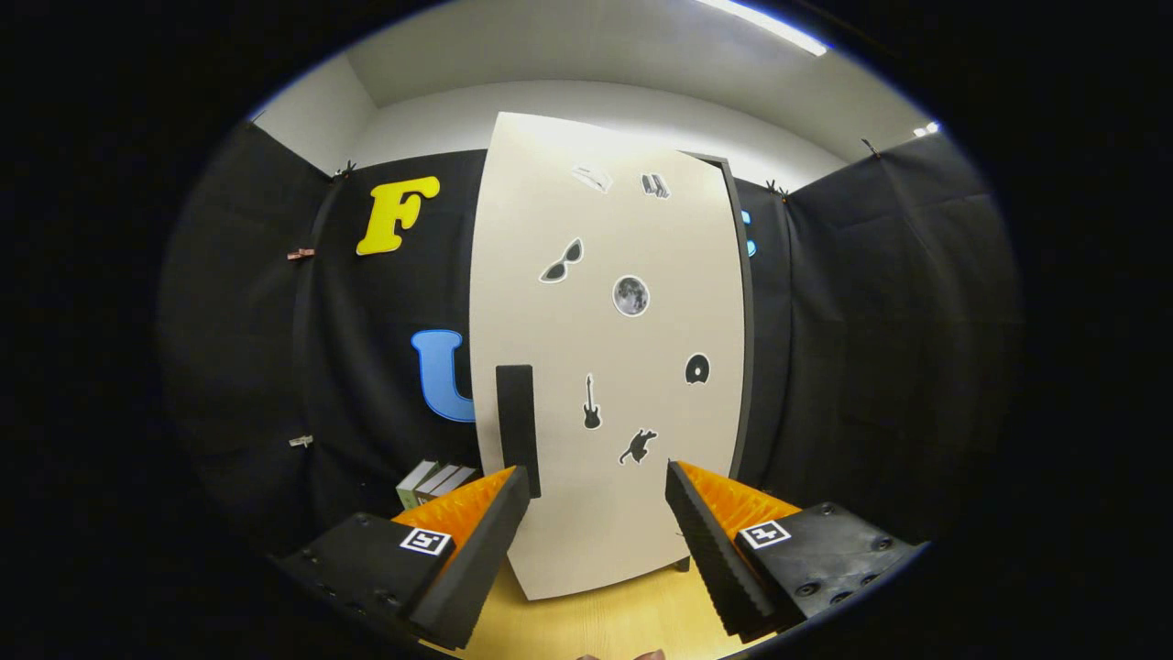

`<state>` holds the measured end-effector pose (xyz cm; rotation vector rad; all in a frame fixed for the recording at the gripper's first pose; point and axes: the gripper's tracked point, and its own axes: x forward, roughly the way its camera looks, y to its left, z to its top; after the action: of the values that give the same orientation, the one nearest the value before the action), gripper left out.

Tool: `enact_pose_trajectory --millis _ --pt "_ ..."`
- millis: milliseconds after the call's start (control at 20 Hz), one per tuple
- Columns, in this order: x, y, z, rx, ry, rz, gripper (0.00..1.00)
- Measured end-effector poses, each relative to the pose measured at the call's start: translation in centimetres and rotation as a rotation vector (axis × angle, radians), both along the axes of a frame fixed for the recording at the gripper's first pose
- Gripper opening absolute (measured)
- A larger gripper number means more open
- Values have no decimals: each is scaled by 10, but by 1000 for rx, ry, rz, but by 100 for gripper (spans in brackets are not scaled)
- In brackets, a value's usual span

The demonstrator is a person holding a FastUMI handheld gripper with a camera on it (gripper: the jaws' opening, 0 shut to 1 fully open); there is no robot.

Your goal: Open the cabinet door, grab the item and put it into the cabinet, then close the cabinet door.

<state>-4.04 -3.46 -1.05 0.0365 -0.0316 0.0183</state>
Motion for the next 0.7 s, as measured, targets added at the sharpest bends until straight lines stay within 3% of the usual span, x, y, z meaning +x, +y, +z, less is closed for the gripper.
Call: enact_pose_trajectory --millis 400,700 --pt "19 1 4 -38 -52 -20 97" --pt "35 13 -10 -58 -24 17 97"
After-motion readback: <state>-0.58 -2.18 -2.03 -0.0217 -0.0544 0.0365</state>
